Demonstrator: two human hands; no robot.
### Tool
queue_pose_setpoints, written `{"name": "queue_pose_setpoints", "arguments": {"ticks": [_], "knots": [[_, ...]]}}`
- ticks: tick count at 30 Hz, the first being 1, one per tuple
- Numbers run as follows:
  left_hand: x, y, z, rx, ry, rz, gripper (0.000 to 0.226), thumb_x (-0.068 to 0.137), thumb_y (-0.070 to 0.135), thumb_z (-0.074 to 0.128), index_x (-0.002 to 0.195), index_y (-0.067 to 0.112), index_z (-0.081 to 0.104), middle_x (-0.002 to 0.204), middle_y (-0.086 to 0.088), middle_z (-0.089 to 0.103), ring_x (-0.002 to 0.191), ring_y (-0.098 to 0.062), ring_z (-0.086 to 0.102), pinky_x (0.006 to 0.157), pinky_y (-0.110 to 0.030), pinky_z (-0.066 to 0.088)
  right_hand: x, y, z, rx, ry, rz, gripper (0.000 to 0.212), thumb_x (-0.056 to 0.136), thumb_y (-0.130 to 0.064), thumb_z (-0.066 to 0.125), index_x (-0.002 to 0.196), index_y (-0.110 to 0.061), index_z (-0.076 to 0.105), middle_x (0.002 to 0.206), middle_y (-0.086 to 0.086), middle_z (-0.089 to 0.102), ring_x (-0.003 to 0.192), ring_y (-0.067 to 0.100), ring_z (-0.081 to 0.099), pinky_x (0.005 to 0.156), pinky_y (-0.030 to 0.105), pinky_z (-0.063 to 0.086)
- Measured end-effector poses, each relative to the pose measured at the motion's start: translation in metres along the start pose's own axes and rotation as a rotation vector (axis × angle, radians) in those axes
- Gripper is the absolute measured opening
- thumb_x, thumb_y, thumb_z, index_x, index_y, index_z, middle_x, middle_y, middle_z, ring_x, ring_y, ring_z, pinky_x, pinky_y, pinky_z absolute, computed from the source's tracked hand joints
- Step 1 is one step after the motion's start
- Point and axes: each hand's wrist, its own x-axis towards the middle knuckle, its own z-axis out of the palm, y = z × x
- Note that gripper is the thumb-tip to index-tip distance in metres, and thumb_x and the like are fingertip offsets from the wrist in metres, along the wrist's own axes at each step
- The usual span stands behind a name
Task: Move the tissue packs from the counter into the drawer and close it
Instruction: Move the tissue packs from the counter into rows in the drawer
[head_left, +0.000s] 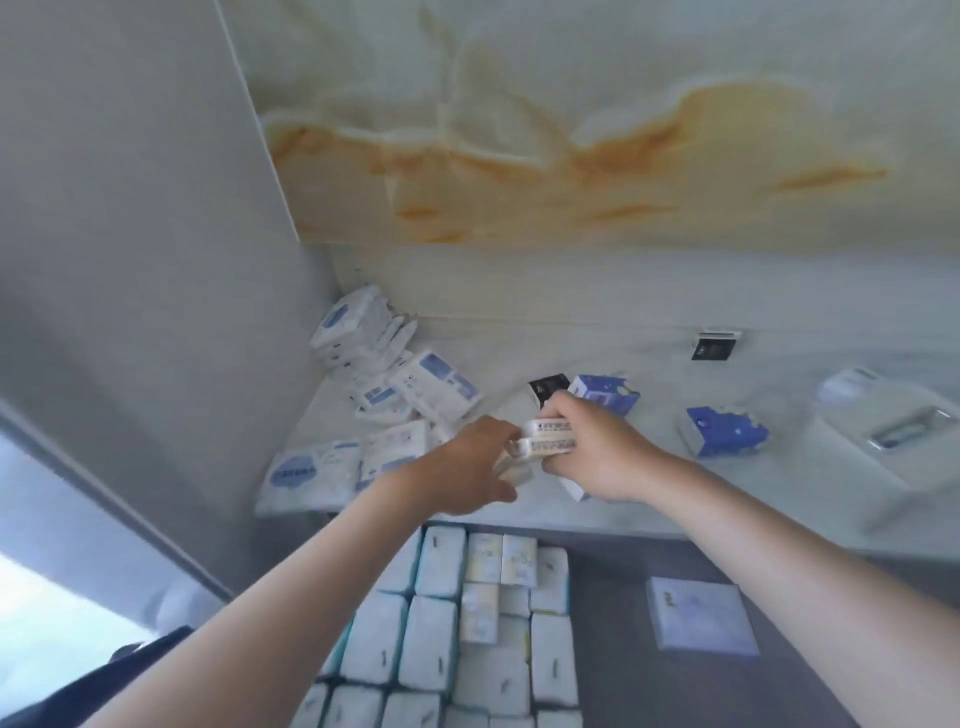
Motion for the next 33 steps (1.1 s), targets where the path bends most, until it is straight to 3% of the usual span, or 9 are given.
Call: {"name": "queue_pose_setpoints", "arguments": {"ticks": [6, 10, 15, 19, 21, 25, 29, 31, 33], "knots": [[-0.066, -0.005, 0.08, 0.076, -0.187, -0.099, 0.071, 0.085, 0.025, 0.072, 0.145, 0.023, 0.035, 0.136, 0.0, 0.037, 0.125, -0.021, 0.042, 0.101, -0.028, 0.036, -0.071, 0.012, 0.064, -0.084, -0.285, 0.029, 0.036, 0.083, -0.021, 0.072, 0.11, -0.023, 0.048, 0.111, 0.0, 0.058, 0.097, 0.021, 0.056, 0.071, 0.028, 0.037], [-0.101, 0.0, 0.124, 0.075, -0.256, -0.109, 0.064, 0.08, 0.017, 0.077, 0.135, 0.019, 0.045, 0.128, -0.001, 0.045, 0.11, -0.019, 0.05, 0.098, -0.029, 0.044, -0.106, 0.025, 0.112, -0.105, -0.445, 0.062, 0.037, 0.085, -0.016, 0.066, 0.116, -0.022, 0.046, 0.113, 0.002, 0.057, 0.094, 0.02, 0.058, 0.068, 0.03, 0.042], [-0.123, 0.005, 0.159, 0.071, -0.305, -0.154, 0.077, 0.077, 0.029, 0.08, 0.141, 0.019, 0.037, 0.132, -0.002, 0.047, 0.115, -0.02, 0.049, 0.099, -0.034, 0.044, -0.125, 0.041, 0.149, -0.057, -0.437, 0.159, 0.038, 0.083, -0.024, 0.071, 0.107, -0.03, 0.042, 0.114, 0.0, 0.049, 0.095, 0.018, 0.055, 0.074, 0.029, 0.045], [-0.124, 0.007, 0.16, 0.085, -0.421, -0.131, 0.107, 0.072, 0.038, 0.083, 0.155, 0.024, 0.017, 0.146, -0.002, 0.037, 0.131, -0.023, 0.042, 0.107, -0.038, 0.04, -0.138, 0.041, 0.169, 0.047, -0.428, 0.292, 0.071, 0.059, -0.047, 0.086, 0.112, -0.031, 0.041, 0.12, 0.001, 0.042, 0.102, 0.018, 0.054, 0.078, 0.029, 0.045], [-0.121, 0.006, 0.154, 0.158, -0.437, -0.109, 0.101, 0.073, 0.037, 0.084, 0.153, 0.018, 0.024, 0.142, -0.003, 0.043, 0.127, -0.022, 0.046, 0.105, -0.035, 0.043, -0.138, 0.039, 0.174, 0.1, -0.45, 0.335, 0.086, 0.052, -0.051, 0.09, 0.121, -0.03, 0.042, 0.122, -0.001, 0.04, 0.105, 0.017, 0.052, 0.08, 0.027, 0.046], [-0.115, -0.003, 0.142, 0.202, -0.474, -0.146, 0.084, 0.073, 0.031, 0.084, 0.141, 0.016, 0.039, 0.134, -0.002, 0.053, 0.119, -0.023, 0.053, 0.099, -0.036, 0.047, -0.128, 0.037, 0.168, 0.287, -0.524, 0.394, 0.07, 0.071, -0.034, 0.089, 0.129, -0.032, 0.049, 0.124, -0.003, 0.051, 0.105, 0.016, 0.058, 0.076, 0.03, 0.056], [-0.107, -0.012, 0.134, 0.273, -0.503, -0.154, 0.062, 0.084, 0.006, 0.069, 0.138, 0.017, 0.041, 0.122, -0.007, 0.059, 0.104, -0.024, 0.06, 0.081, -0.031, 0.053, -0.12, 0.04, 0.155, 0.348, -0.54, 0.405, 0.064, 0.073, -0.024, 0.089, 0.125, -0.029, 0.052, 0.117, -0.007, 0.052, 0.098, 0.012, 0.06, 0.079, 0.029, 0.058], [-0.104, -0.014, 0.133, 0.281, -0.538, -0.164, 0.064, 0.083, 0.012, 0.073, 0.139, 0.016, 0.043, 0.124, -0.005, 0.058, 0.106, -0.024, 0.06, 0.084, -0.031, 0.052, -0.117, 0.04, 0.154, 0.341, -0.52, 0.422, 0.061, 0.07, -0.027, 0.091, 0.118, -0.028, 0.053, 0.117, -0.006, 0.051, 0.099, 0.014, 0.06, 0.079, 0.031, 0.058], [-0.103, -0.014, 0.133, 0.325, -0.598, -0.166, 0.074, 0.077, 0.033, 0.081, 0.14, 0.018, 0.045, 0.129, -0.002, 0.058, 0.112, -0.024, 0.058, 0.092, -0.036, 0.051, -0.115, 0.036, 0.155, 0.303, -0.495, 0.418, 0.059, 0.068, -0.034, 0.091, 0.112, -0.027, 0.052, 0.113, -0.006, 0.052, 0.097, 0.014, 0.06, 0.077, 0.034, 0.057]]}}
